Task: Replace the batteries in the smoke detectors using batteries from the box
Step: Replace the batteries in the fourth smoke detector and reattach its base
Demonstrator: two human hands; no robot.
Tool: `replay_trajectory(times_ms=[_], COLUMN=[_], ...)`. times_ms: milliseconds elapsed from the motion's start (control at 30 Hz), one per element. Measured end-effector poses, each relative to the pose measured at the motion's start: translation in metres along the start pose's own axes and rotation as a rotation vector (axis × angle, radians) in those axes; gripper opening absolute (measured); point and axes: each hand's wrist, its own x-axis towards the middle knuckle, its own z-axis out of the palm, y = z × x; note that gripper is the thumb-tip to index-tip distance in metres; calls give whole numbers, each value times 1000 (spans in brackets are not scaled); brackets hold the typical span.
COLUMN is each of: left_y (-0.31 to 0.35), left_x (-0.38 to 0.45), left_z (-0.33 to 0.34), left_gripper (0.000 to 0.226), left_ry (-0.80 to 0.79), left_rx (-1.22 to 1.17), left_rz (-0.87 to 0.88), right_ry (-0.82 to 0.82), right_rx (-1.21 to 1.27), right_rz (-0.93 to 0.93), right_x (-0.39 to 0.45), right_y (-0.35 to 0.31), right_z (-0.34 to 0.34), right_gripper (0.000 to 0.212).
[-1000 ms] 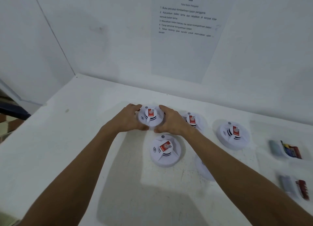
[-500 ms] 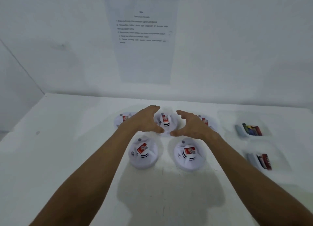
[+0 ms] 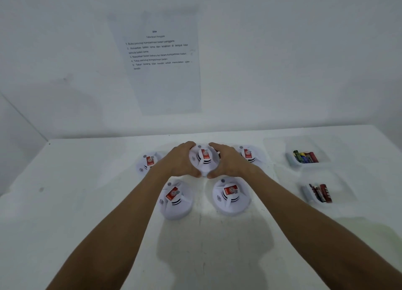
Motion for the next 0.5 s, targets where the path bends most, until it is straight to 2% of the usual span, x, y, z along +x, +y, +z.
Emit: replay_trajectory(times_ms=[67, 100, 267, 367, 433, 500], left_y=[16, 26, 91, 121, 137, 155], left_x=[-13, -19, -57, -72, -77, -80], left_z=[-6, -9, -13, -2, 9, 21], left_gripper=[88, 93, 102, 84, 68, 60], left_ry=[42, 63, 71, 87, 140, 127], left_rx=[-66, -98, -425, -594, -572, -527], left_rz=[45, 68, 147, 174, 180, 176], right_ry=[-14, -16, 47, 38, 43, 28], right_rx=[12, 21, 112, 252, 337, 435], right_rz=[-36, -56, -143, -176, -186, -196], right_x=[-11, -17, -59, -94, -119, -142], right_y=[-1, 0, 8, 18, 28, 39], right_z=[-9, -15, -50, -76, -93, -107], right_gripper=[109, 115, 116, 106, 100, 97])
